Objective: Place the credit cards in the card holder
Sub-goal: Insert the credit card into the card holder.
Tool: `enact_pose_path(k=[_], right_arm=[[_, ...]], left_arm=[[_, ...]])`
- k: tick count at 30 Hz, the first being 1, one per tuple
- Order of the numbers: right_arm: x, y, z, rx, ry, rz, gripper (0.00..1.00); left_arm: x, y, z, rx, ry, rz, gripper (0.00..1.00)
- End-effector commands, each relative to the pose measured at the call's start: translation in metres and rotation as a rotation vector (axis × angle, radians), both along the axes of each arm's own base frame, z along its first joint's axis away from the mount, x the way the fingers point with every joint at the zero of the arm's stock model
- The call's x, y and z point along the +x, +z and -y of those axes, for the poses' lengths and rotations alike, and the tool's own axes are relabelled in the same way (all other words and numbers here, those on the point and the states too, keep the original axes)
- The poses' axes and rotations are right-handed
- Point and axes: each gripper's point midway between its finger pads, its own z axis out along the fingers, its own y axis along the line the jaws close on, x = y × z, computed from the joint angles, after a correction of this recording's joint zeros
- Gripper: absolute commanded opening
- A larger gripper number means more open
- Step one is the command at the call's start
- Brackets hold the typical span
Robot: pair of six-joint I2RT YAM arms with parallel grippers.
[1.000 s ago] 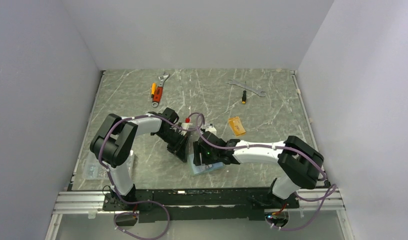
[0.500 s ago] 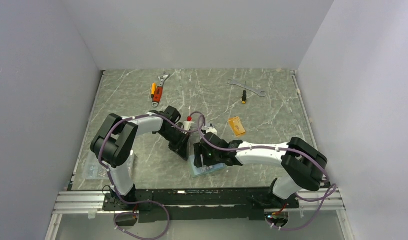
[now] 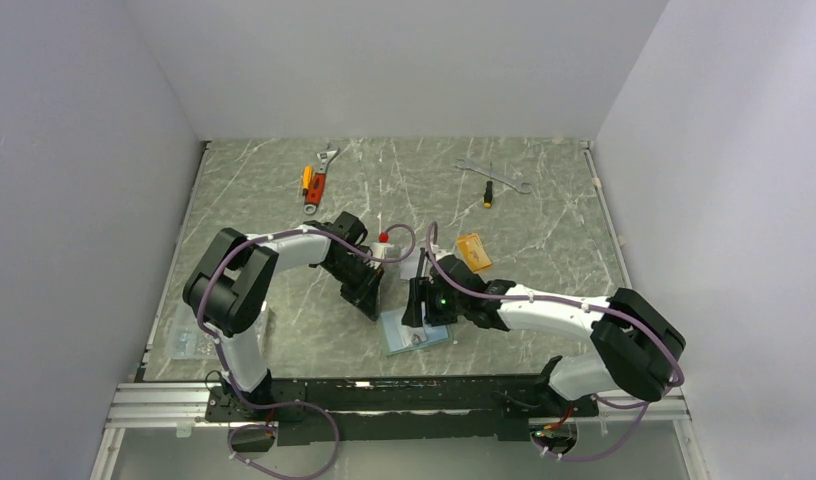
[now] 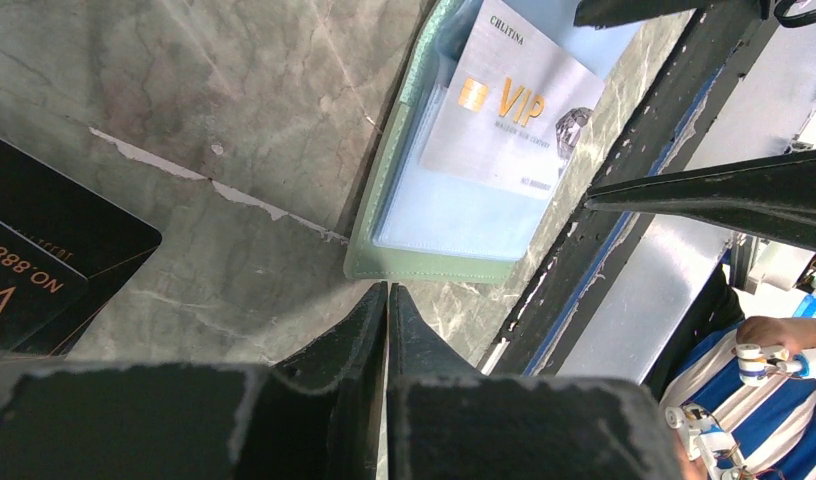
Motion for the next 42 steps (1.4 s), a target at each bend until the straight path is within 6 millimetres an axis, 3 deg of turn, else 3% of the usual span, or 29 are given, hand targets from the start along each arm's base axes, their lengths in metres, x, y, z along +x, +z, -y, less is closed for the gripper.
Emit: enact_pose_path(k=[1,6,16,22,25,31,42], right_arm=[[-0.005,0.005,-0.010,0.051,0.038,0.003,0.60],[-0.013,-0.001,-0.019,0.048,0.077,-0.014,0.56],[-0.018,0.006,-0.042,0.039,0.163,-0.001,0.56],[-0.007,0.023,-0.023,0.025,0.103,0.046,0.56],[-0.007,0.016,-0.014,0.004,0.088,0.032,0.56],[-0.011,0.001,-0.016,0.000,0.100,-0.003,0.56],[-0.016,-0.001,-0.033,0.023,0.154,-0.020,0.56]], left_arm=[[0.001,0.003,0.001,-0.016,-0.023,0.030,0.10],[0.000,0.002,0.002,-0.021,-0.020,0.022,0.10],[-0.001,0.002,0.005,-0.035,-0.020,0.011,0.10],[-0.004,0.003,0.004,-0.034,-0.025,0.016,0.09],[-0.005,0.004,0.003,-0.036,-0.025,0.018,0.09],[-0.003,0.007,0.006,-0.049,-0.021,0.018,0.09],[-0.003,0.004,0.009,-0.054,-0.020,0.003,0.09]])
